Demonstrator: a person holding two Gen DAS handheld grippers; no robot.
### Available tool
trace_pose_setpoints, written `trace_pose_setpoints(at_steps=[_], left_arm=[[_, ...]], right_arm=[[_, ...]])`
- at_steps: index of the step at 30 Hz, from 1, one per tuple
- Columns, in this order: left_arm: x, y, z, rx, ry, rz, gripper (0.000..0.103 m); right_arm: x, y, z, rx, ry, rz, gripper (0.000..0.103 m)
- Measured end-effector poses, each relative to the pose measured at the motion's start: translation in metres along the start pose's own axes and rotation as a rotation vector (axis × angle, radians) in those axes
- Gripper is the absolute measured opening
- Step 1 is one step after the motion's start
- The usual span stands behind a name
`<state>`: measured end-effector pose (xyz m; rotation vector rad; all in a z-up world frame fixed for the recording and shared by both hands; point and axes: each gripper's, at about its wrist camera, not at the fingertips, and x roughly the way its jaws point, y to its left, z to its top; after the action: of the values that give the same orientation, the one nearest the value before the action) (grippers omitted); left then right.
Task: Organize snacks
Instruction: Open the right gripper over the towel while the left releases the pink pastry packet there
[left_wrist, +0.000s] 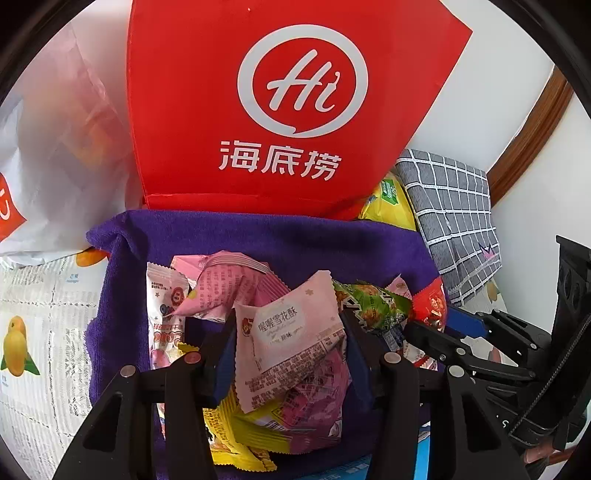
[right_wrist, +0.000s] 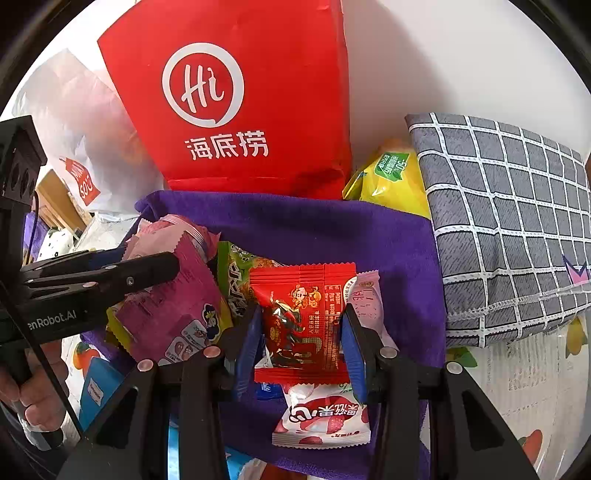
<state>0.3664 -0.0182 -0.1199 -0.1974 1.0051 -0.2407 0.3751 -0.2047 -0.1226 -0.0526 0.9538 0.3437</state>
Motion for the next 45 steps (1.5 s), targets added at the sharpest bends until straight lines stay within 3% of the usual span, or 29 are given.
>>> trace_pose_setpoints(at_steps=[19,37,45], left_arm=[[0.002,-0.002,0.002,0.006,0.027,0.016,0.059],[-0.027,-0.005,-0.001,0.036,-0.014,0.033,0.080],[-0.055,-0.006,-0.009,0.045,-0.040,0.066,0.083]], right_arm=[[-0.003,0.002,-0.001,-0.013,-0.010,-0.034,0.043],[-0.006,0.003,-0.002,-0.015,-0.019,-0.036,0.044],[-0.035,0.017,-0.002,-0.029,-0.075,-0.046,0.054]])
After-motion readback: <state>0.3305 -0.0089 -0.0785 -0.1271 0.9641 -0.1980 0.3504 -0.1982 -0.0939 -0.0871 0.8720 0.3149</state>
